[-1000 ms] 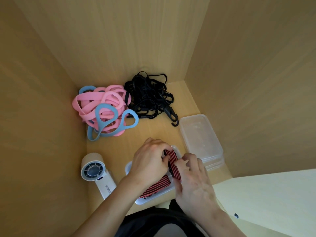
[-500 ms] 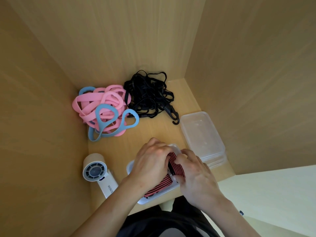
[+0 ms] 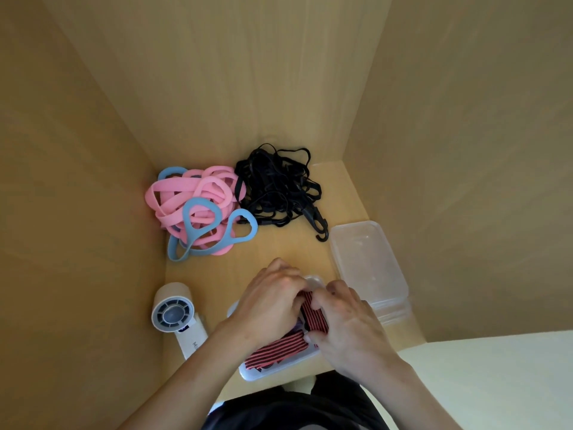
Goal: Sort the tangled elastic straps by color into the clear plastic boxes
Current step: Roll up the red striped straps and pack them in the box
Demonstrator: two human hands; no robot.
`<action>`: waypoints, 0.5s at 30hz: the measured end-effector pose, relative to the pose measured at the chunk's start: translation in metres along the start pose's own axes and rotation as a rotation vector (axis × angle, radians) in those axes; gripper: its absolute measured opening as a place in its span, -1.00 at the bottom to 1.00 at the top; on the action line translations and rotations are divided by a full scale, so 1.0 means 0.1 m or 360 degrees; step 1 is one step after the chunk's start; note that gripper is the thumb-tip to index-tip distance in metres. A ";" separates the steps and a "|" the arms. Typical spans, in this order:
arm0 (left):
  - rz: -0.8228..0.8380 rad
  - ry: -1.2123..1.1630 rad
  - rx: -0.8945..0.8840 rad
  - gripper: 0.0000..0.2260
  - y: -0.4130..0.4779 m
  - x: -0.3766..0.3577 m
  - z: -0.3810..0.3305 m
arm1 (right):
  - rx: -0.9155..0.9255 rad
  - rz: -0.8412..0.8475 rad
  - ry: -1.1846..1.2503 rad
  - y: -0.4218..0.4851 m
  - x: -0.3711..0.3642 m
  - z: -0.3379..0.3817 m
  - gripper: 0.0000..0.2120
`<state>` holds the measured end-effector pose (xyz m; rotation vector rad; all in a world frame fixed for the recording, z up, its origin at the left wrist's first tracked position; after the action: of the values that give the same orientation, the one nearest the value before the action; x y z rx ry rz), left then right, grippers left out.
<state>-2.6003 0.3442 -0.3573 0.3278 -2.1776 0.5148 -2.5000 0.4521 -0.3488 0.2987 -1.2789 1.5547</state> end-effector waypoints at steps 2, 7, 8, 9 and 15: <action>-0.0030 -0.0081 0.0017 -0.74 -0.04 0.01 0.02 | 0.0024 -0.0002 -0.0031 0.00 0.02 0.01 -0.61; -0.0177 -0.0284 0.0145 -0.80 -0.18 0.08 0.07 | 0.0091 -0.0036 -0.0144 0.08 0.17 0.05 -0.69; -0.0208 -0.0301 0.0185 -0.80 -0.23 0.10 0.09 | 0.0109 -0.0049 -0.0166 0.12 0.21 0.07 -0.68; -0.0242 -0.0313 0.0232 -0.80 -0.28 0.12 0.12 | 0.0137 -0.0071 -0.0185 0.16 0.26 0.09 -0.68; -0.0402 -0.0401 0.0522 -0.81 -0.62 0.21 0.33 | 0.0298 -0.0095 -0.0211 0.46 0.45 0.29 -0.75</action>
<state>-2.6107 0.2730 -0.3438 0.8749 -2.2430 0.7183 -2.5681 0.4587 -0.3312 0.5624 -1.2152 1.6279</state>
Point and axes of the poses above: each hand's wrist, its own y-axis towards the middle knuckle, its own x-axis out of the back of the hand, z = x × y, the point moved 3 cm from there along y, towards the middle knuckle, and after that the axes turned 14 degrees about z, right-handed, at the moved point
